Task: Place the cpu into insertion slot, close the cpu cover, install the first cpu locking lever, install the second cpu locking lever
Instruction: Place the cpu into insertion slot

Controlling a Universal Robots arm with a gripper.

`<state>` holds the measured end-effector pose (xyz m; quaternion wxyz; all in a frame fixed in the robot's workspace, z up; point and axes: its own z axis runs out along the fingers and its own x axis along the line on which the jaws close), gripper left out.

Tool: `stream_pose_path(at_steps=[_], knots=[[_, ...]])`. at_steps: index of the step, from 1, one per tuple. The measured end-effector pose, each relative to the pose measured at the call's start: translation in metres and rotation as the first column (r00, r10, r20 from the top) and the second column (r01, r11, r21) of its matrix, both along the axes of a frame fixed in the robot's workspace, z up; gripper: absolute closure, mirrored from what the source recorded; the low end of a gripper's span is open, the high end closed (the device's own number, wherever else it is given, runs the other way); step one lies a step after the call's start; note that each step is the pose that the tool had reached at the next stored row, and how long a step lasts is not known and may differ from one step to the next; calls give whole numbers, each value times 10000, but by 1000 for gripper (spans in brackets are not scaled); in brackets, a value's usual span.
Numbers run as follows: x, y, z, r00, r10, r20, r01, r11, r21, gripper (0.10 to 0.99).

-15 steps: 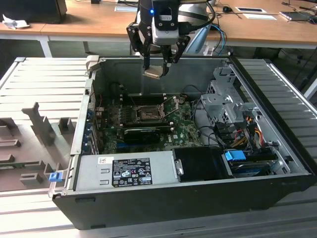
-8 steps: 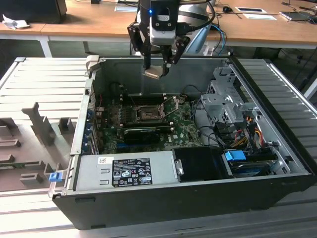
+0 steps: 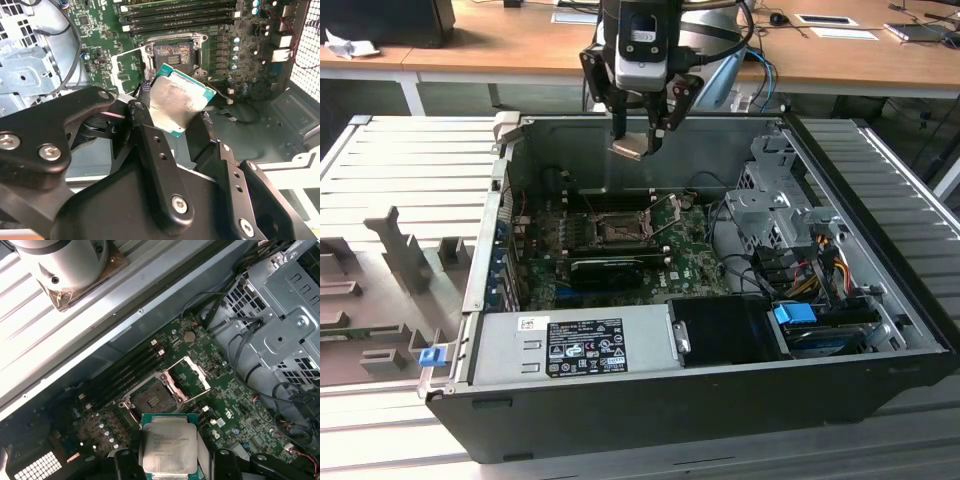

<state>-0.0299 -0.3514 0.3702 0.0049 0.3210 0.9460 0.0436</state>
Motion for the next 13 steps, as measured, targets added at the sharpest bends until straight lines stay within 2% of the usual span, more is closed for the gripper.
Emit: stream_pose_path(at_steps=[13], knots=[[0,0,-4,9948,-1022,0,1022,9948,0,561]])
